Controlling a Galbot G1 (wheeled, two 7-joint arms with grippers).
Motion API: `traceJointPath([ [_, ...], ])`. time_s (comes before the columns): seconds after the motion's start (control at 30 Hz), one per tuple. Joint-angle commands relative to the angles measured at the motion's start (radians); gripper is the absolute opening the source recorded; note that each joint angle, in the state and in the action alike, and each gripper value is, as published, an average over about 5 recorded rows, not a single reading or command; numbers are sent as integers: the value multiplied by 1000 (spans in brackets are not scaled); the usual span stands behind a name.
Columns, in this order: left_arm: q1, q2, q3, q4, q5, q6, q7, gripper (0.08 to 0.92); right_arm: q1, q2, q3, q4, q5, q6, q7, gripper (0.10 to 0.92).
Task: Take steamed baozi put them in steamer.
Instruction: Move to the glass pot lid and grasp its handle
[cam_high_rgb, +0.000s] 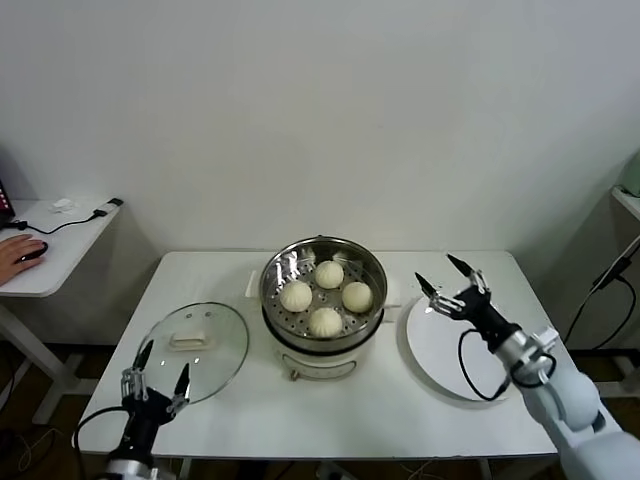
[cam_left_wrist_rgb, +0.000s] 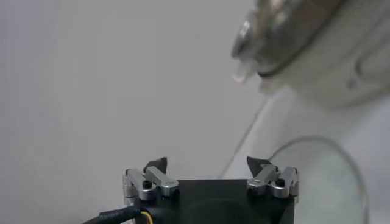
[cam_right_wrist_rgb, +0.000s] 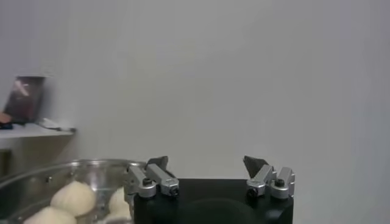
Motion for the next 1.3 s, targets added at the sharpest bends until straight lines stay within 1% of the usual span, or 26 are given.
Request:
traceJointPath([
  [0.03,-166,26,17,228,646,21,-146,823,-246,171,220,5,-65,24,-9,823],
  [0.17,-250,30,33,356,683,40,-193,823,-244,187,220,-15,-91,32,-5,823],
  [0.47,-391,45,56,570,670,79,-240,823,-232,210,229,-46,-126,39,6,823],
  [0.73,-494,56,54,700,675,89,-258,823,-224,205,247,-61,-138,50,14,823],
  [0.93,-554,66,54,761,657,94,-278,823,-231,203,280,-73,-139,59,6,823],
  [1.17,-595,71,67,794,629,103,-285,823,-232,206,292,-95,-151,70,-6,823],
  [1.3,-599,75,74,787,586,92,-286,823,-233,210,292,-104,-164,77,-11,823],
])
